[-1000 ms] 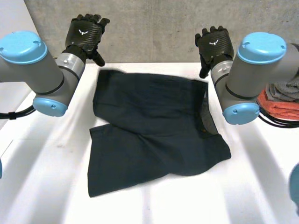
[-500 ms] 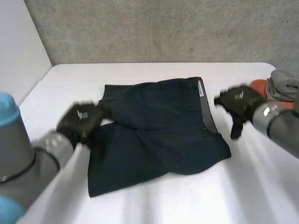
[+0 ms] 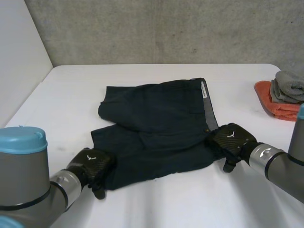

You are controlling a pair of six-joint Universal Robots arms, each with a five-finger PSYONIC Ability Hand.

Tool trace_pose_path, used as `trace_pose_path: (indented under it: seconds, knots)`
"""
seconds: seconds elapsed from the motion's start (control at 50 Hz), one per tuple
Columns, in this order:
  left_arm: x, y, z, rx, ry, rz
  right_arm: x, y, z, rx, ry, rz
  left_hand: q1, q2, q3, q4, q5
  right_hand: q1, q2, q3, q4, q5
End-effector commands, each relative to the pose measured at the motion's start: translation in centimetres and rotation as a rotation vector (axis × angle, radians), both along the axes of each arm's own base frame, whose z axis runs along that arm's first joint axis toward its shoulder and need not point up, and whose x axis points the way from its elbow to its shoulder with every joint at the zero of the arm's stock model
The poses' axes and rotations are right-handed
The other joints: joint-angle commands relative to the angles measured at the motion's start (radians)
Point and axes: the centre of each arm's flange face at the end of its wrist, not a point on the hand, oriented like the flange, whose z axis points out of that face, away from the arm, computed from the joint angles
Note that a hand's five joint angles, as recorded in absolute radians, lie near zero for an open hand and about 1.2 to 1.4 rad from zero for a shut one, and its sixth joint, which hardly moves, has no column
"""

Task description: Fold the laundry.

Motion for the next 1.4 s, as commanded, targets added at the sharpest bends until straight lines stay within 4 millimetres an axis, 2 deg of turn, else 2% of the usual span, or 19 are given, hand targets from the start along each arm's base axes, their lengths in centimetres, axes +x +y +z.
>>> trace_pose_path:
  seconds: [0.02,0.22,0.46,0.7,0.84,0.9,0.94,1.06,1.14,1.16,1.18,1.2,1.26,1.28,1.3,1.32,1.34,1.36,1.4]
  knots:
    - [-0.9,-1.5,-0.9,-0.034,0.006,-0.011,0.3,-1.2,-1.2,-0.001,-0.001,-0.008,-0.008,0.024,0.02,0.033,0.033,0.099,0.014,0.049,0.05,0.052]
    - [-1.5,-3.3,-0.8,-0.114,0.017,0.013,0.5,-2.2,-1.3,-0.056,-0.017,-0.011,0.016,0.047,0.044,0.056,0.056,0.199,0.114,0.148,0.15,0.151]
    - [-1.8,-4.3,-1.7,-0.119,0.009,0.024,1.7,-2.3,-1.5,-0.071,-0.02,0.02,0.104,0.135,0.132,0.144,0.144,0.557,0.472,0.507,0.508,0.51]
    - [-2.3,-5.3,-1.2,-0.2,0.023,0.013,2.1,-2.8,-0.9,-0.101,-0.02,0.018,0.509,0.54,0.537,0.549,0.549,0.522,0.437,0.472,0.473,0.475]
    - [-2.4,-5.6,-1.0,-0.226,0.002,0.0,2.1,-3.0,-1.3,-0.095,-0.017,0.014,0.858,0.889,0.886,0.899,0.899,0.54,0.454,0.489,0.491,0.492]
    - [-2.4,-5.6,-0.7,-0.234,0.005,0.004,2.1,-3.1,-1.2,-0.099,-0.015,0.008,0.937,0.968,0.965,0.978,0.978,0.671,0.586,0.621,0.622,0.624]
    - [-2.3,-5.7,-0.5,-0.24,0.006,0.009,2.0,-3.3,-1.2,-0.101,-0.013,0.006,0.937,0.968,0.965,0.978,0.978,0.966,0.88,0.915,0.917,0.918]
    - [-2.1,-5.5,0.5,-0.25,-0.007,0.028,1.6,-3.2,-0.6,-0.097,0.003,-0.018,0.937,0.968,0.965,0.978,0.978,0.967,0.882,0.917,0.918,0.92]
    - [-1.6,-3.4,2.1,-0.206,-0.03,0.013,1.0,-2.0,0.4,-0.047,0.044,-0.028,0.937,0.968,0.965,0.978,0.978,0.967,0.882,0.917,0.918,0.92]
    - [-1.3,-2.0,2.7,-0.161,-0.051,-0.003,0.7,-1.0,1.4,-0.011,0.069,-0.02,0.937,0.968,0.965,0.978,0.978,0.967,0.882,0.917,0.918,0.92]
    - [-1.1,-1.4,3.0,-0.142,-0.061,-0.01,0.6,-0.4,1.9,0.006,0.081,-0.015,0.937,0.968,0.965,0.978,0.978,0.967,0.882,0.917,0.918,0.92]
    - [-1.0,-0.7,3.3,-0.123,-0.072,-0.021,0.2,1.1,3.1,0.05,0.118,0.008,0.937,0.968,0.965,0.978,0.978,0.967,0.882,0.917,0.918,0.92]
    - [0.2,3.0,4.8,-0.023,-0.141,-0.071,-0.3,3.7,4.7,0.124,0.179,0.051,0.937,0.968,0.965,0.978,0.978,0.967,0.882,0.917,0.918,0.92]
    - [0.4,3.6,4.9,-0.007,-0.152,-0.079,-0.9,5.3,5.5,0.172,0.227,0.078,0.937,0.968,0.965,0.978,0.978,0.967,0.882,0.917,0.918,0.92]
    - [1.0,5.5,5.5,0.036,-0.188,-0.112,-1.1,5.7,5.7,0.186,0.242,0.085,0.937,0.968,0.965,0.978,0.978,0.967,0.882,0.917,0.918,0.92]
    - [1.2,6.2,5.7,0.049,-0.199,-0.124,-1.8,6.9,6.3,0.221,0.283,0.107,0.937,0.968,0.965,0.978,0.978,0.967,0.882,0.917,0.918,0.92]
    - [1.4,8.0,6.5,0.057,-0.205,-0.17,-1.9,7.3,6.6,0.227,0.295,0.119,0.937,0.968,0.965,0.978,0.978,0.967,0.882,0.917,0.918,0.92]
    - [1.3,8.9,6.9,0.049,-0.196,-0.199,-2.3,8.1,7.4,0.222,0.318,0.135,0.937,0.968,0.965,0.978,0.978,0.967,0.882,0.917,0.918,0.92]
    - [1.2,9.5,7.2,0.03,-0.179,-0.223,-2.4,8.4,8.2,0.177,0.32,0.144,0.937,0.968,0.965,0.978,0.978,0.967,0.882,0.917,0.918,0.92]
